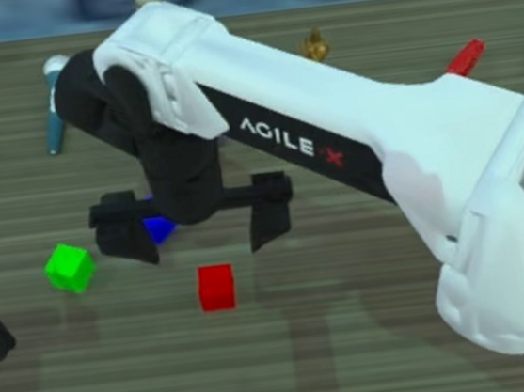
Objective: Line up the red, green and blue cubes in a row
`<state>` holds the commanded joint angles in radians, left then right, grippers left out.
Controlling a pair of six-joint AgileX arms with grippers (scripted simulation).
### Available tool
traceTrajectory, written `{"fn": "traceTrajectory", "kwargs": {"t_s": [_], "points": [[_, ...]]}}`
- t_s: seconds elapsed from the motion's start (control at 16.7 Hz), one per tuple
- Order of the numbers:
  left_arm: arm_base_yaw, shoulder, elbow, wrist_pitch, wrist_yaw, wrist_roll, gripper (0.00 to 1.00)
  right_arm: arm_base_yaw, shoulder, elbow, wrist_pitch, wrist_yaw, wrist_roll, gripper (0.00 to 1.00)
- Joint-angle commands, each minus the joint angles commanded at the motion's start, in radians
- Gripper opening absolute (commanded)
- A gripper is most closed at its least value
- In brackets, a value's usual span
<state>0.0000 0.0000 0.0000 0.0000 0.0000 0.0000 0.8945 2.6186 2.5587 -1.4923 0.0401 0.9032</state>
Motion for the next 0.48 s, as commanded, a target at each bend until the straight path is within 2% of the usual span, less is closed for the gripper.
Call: {"fn": "traceTrajectory", "kwargs": {"t_s": [0.48], "points": [[-0.001, 0.008, 0.004, -0.006, 0.0, 0.002, 1.0, -0.008, -0.012, 0.036, -0.037, 0.003, -0.007, 1.0]]}}
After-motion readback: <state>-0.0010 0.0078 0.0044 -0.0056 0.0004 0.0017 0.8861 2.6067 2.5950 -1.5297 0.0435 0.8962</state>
